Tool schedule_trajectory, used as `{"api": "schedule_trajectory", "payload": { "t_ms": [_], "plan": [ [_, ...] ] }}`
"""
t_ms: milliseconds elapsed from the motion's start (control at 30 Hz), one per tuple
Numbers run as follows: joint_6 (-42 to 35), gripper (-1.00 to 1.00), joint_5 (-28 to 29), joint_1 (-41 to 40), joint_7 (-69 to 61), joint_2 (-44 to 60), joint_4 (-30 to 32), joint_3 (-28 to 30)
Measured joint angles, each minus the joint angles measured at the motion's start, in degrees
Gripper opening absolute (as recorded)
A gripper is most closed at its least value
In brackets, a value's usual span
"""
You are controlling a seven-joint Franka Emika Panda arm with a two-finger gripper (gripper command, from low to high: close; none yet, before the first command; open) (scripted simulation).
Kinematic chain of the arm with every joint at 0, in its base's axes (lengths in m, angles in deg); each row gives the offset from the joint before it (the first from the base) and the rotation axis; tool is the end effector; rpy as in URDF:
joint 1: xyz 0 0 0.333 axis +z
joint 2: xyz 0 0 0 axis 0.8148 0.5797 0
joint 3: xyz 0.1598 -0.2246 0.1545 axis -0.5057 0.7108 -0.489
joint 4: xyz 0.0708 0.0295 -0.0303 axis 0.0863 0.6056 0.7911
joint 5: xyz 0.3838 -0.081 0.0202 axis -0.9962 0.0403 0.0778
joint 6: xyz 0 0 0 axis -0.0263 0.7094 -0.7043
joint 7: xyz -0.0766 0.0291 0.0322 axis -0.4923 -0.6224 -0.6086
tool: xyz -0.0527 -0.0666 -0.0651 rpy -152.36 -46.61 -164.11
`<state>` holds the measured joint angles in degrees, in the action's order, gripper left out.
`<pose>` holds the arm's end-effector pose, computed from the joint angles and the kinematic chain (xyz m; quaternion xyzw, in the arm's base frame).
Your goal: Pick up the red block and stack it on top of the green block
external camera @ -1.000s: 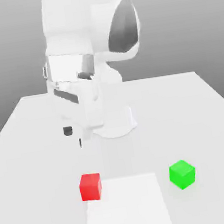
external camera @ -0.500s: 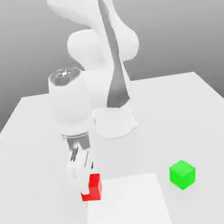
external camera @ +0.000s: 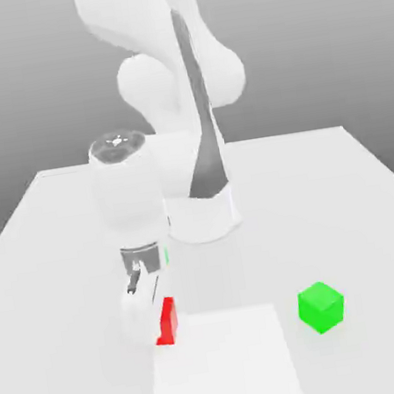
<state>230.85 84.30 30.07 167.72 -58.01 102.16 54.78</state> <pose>0.3532 -0.0863 0.1881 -0.3310 0.9436 -0.0014 0.0029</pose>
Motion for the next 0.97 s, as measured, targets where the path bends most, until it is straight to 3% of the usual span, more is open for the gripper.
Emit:
{"api": "schedule_trajectory", "payload": {
  "t_ms": [167,500,667,867,900,967],
  "plan": [
    [-5.77,-1.00,-4.04,5.56,-1.66,-6.16,0.39,-2.84],
    [-12.35,-1.00,-9.93,22.72,0.91,-10.81,-2.09,-17.10],
    [-8.19,-1.00,-4.48,22.27,5.38,-5.85,-2.68,-18.80],
    [-0.79,-1.00,8.25,23.26,14.44,3.05,-2.97,-15.04],
    [-0.16,1.00,9.43,23.66,15.28,3.83,-2.99,-14.44],
    [-0.16,1.00,9.43,23.66,15.28,3.83,-2.99,-14.44]
  ]
}}
